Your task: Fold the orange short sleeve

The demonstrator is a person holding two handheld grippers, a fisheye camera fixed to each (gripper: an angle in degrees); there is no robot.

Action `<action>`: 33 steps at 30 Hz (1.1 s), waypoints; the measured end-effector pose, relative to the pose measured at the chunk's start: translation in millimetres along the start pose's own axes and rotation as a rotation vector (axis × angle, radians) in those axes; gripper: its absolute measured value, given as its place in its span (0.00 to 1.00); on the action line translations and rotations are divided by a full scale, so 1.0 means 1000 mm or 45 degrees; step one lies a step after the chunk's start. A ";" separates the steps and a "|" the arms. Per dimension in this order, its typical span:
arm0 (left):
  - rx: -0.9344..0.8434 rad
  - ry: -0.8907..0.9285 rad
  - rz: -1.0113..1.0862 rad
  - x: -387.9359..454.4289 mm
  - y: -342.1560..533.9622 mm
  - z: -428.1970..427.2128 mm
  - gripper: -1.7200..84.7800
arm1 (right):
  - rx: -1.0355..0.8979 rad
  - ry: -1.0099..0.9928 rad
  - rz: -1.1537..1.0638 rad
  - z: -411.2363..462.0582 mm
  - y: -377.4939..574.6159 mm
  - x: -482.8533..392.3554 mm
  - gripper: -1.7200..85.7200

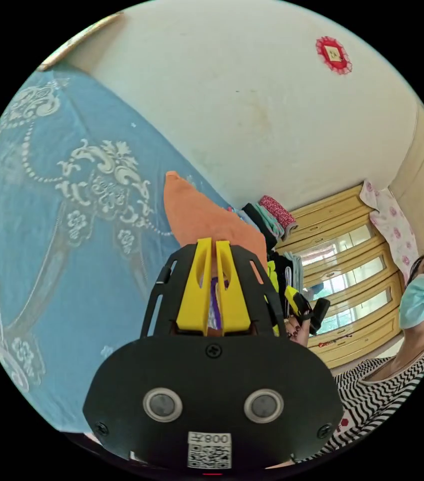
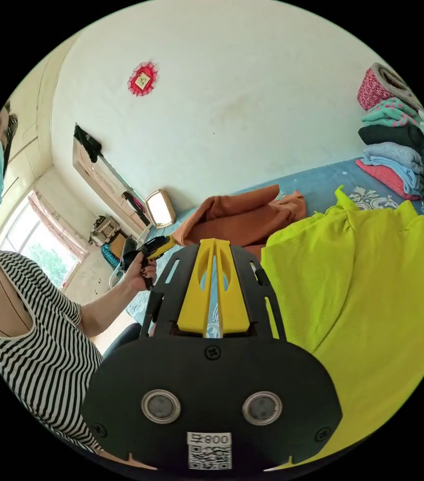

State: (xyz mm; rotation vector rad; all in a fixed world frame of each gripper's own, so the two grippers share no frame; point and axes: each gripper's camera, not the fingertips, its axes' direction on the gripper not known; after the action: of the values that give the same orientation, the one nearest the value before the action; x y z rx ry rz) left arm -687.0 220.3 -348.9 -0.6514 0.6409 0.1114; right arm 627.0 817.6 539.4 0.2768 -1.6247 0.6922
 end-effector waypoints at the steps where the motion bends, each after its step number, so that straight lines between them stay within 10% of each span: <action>1: -0.002 -0.037 -0.045 -0.011 0.015 -0.034 0.03 | -0.037 -0.013 -0.020 0.012 -0.004 -0.011 0.02; 13: 0.119 -0.470 -0.066 -0.035 0.052 -0.265 0.07 | -0.388 0.178 -0.057 0.193 -0.060 -0.058 0.07; 21: -0.336 -0.331 0.615 0.062 0.010 -0.176 0.16 | -0.477 0.320 -0.063 0.278 -0.140 -0.042 0.10; 26: -0.567 -0.662 0.894 0.095 0.002 -0.110 0.12 | -0.631 0.318 -0.032 0.328 -0.161 -0.029 0.09; 33: -0.449 -0.689 0.742 0.096 -0.004 -0.198 0.04 | -0.660 0.146 0.016 0.344 -0.168 -0.027 0.05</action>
State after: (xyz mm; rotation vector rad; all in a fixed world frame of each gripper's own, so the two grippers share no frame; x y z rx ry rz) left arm -712.1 89.4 -524.2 -0.7157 0.2665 0.9288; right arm 444.0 479.8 548.4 -0.1474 -1.6344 0.2712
